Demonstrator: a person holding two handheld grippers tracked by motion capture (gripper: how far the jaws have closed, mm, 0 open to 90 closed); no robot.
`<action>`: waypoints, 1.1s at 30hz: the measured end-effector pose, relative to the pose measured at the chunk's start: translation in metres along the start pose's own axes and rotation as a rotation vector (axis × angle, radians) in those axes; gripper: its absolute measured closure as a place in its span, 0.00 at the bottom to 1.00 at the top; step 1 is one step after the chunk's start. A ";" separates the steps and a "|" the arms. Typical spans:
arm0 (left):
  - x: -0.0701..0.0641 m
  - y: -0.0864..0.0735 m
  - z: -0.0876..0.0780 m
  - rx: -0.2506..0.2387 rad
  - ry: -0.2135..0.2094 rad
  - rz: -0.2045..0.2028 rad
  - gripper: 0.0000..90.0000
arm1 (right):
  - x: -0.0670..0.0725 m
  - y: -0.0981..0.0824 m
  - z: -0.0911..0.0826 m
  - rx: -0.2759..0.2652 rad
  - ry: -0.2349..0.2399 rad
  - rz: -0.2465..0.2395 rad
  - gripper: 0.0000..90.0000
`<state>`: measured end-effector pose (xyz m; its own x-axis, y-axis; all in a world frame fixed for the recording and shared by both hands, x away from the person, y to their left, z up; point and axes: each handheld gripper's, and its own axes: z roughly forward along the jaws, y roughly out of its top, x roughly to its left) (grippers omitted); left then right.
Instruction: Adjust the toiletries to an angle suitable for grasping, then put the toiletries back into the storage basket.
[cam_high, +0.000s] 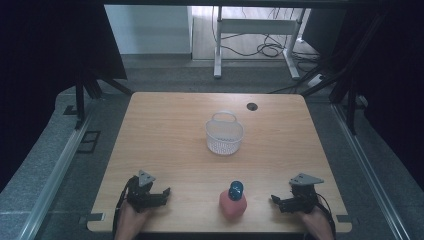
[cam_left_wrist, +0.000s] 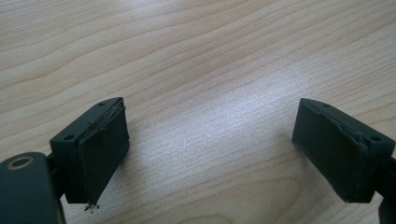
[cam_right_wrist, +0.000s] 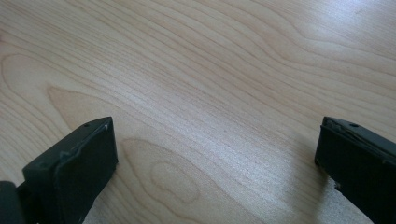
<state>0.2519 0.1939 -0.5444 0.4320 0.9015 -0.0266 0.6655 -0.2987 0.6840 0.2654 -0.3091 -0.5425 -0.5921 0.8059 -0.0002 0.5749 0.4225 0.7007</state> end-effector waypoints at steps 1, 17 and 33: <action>0.000 0.000 0.000 0.000 0.000 0.000 0.12 | 0.000 0.000 0.000 0.000 0.000 0.000 0.00; -0.001 0.000 0.000 -0.003 0.001 -0.004 0.12 | 0.000 0.000 0.000 0.000 0.004 -0.006 0.00; 0.000 0.000 0.000 -0.003 0.001 -0.004 0.12 | 0.000 0.001 -0.001 0.012 0.012 -0.014 0.00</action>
<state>0.2517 0.1935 -0.5445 0.4288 0.9029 -0.0281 0.6655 -0.2947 0.6858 0.2655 -0.3094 -0.5411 -0.6065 0.7951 -0.0012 0.5735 0.4386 0.6920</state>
